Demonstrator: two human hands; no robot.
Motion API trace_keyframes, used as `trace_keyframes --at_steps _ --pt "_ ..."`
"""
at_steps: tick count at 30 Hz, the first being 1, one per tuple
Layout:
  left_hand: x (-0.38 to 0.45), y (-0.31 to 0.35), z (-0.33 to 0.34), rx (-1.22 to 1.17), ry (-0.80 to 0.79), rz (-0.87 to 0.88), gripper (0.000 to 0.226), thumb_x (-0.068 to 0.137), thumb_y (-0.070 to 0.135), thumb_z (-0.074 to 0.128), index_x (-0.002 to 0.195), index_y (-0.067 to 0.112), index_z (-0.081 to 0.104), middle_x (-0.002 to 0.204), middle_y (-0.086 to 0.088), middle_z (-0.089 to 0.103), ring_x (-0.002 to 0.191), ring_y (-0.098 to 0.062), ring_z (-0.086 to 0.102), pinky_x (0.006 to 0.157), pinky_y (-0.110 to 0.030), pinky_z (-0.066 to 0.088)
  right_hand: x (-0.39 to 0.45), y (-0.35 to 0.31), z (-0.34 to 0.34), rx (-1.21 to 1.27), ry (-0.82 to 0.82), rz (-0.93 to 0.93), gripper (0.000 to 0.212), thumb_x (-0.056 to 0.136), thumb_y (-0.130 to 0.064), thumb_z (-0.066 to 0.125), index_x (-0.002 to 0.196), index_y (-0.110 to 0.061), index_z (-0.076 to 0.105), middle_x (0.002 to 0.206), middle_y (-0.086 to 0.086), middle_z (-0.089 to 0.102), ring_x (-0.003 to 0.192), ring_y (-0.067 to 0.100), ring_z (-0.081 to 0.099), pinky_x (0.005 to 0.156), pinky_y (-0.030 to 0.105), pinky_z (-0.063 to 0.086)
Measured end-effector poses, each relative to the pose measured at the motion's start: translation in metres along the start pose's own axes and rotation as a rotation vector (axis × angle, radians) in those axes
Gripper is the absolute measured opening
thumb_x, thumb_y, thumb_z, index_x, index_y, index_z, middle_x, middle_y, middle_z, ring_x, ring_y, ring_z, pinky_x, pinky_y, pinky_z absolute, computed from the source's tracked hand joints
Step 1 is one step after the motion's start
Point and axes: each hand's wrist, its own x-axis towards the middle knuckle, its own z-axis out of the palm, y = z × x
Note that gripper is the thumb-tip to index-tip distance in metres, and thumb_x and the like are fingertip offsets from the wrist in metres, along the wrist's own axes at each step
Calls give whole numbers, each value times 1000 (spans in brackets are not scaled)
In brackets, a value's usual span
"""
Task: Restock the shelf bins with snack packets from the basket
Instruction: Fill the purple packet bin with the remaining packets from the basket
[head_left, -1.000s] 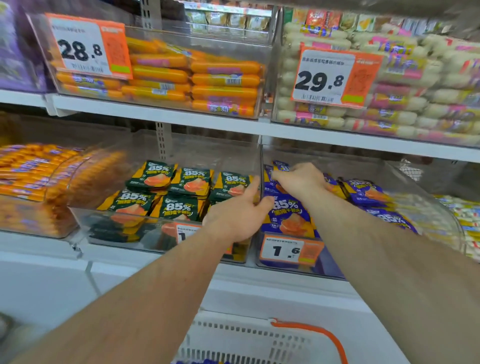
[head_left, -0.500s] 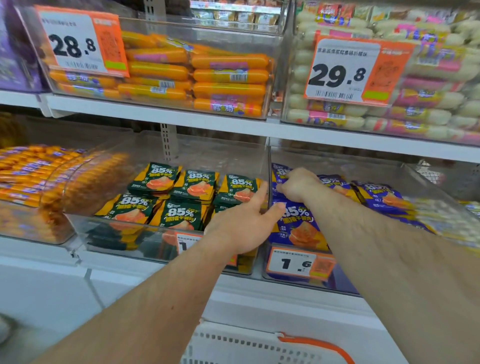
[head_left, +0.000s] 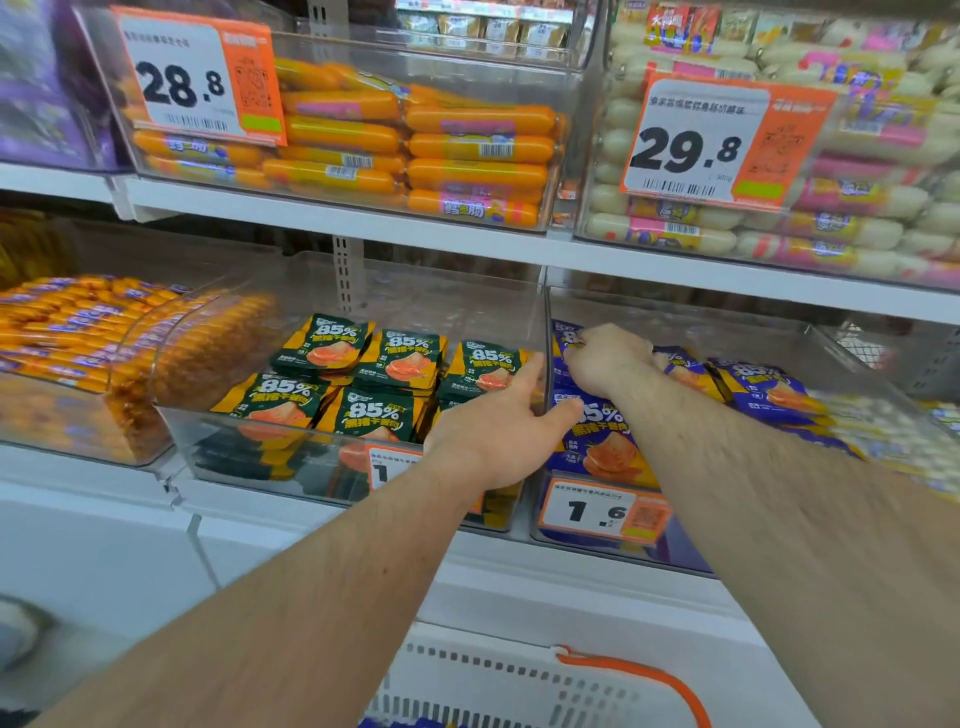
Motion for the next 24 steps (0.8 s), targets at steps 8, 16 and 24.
trace_keyframes --at_steps 8,16,24 --pt "-14 -7 -3 -387 296 157 66 74 50 56 137 30 47 124 8 63 109 -13 61 94 -41 51 -98 -15 -21 504 681 -342 22 83 -21 52 86 -16 73 92 4 71 94 31 58 86 38 39" --pt "-116 -52 18 -484 494 385 43 74 19 55 114 33 54 109 14 63 100 -3 60 77 -17 48 -195 -6 47 944 833 -379 19 71 -18 50 64 -8 64 64 3 59 65 16 50 62 27 37" --pt "-199 -141 128 -609 166 -186 38 84 2 59 103 35 55 101 13 63 81 2 57 72 -26 46 -281 79 215 544 -307 152 34 92 -12 51 59 -15 42 52 -4 39 51 18 39 42 21 28"
